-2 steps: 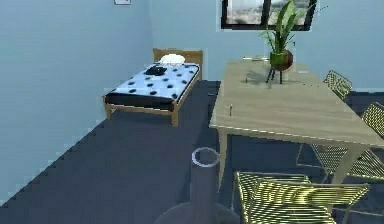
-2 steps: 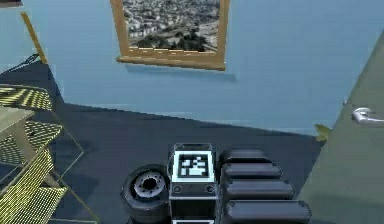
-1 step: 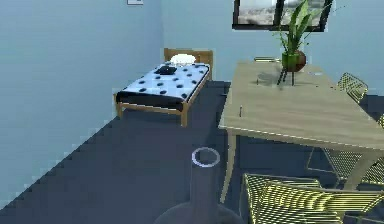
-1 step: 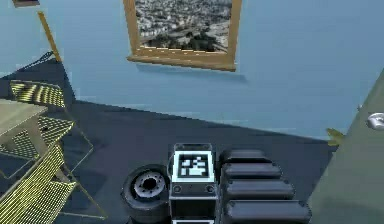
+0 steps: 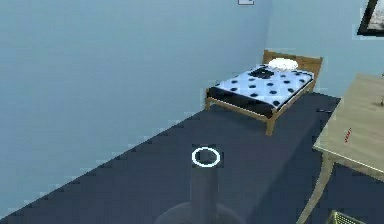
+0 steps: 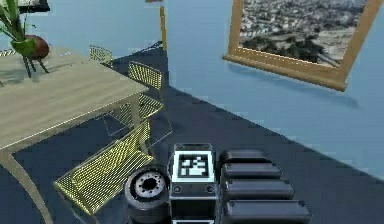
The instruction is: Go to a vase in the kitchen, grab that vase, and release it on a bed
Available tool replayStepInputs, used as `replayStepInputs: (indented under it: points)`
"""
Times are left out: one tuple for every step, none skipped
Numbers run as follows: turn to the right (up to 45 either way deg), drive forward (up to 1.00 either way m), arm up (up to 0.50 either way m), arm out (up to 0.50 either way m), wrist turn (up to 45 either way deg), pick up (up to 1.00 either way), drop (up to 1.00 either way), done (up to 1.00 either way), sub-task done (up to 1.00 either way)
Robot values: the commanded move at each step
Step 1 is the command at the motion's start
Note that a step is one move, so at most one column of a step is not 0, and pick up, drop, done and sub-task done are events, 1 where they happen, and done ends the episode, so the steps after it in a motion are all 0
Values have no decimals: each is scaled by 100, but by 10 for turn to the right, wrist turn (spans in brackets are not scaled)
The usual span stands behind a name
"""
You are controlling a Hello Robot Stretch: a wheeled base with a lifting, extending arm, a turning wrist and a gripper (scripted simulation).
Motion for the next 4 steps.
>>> replayStepInputs:
  points:
    - [0,20,0,0,0,0,0,0,0]
    - [30,0,0,0,0,0,0,0,0]
    - [0,75,0,0,0,0,0,0,0]
    - [450,0,0,0,0,0,0,0,0]
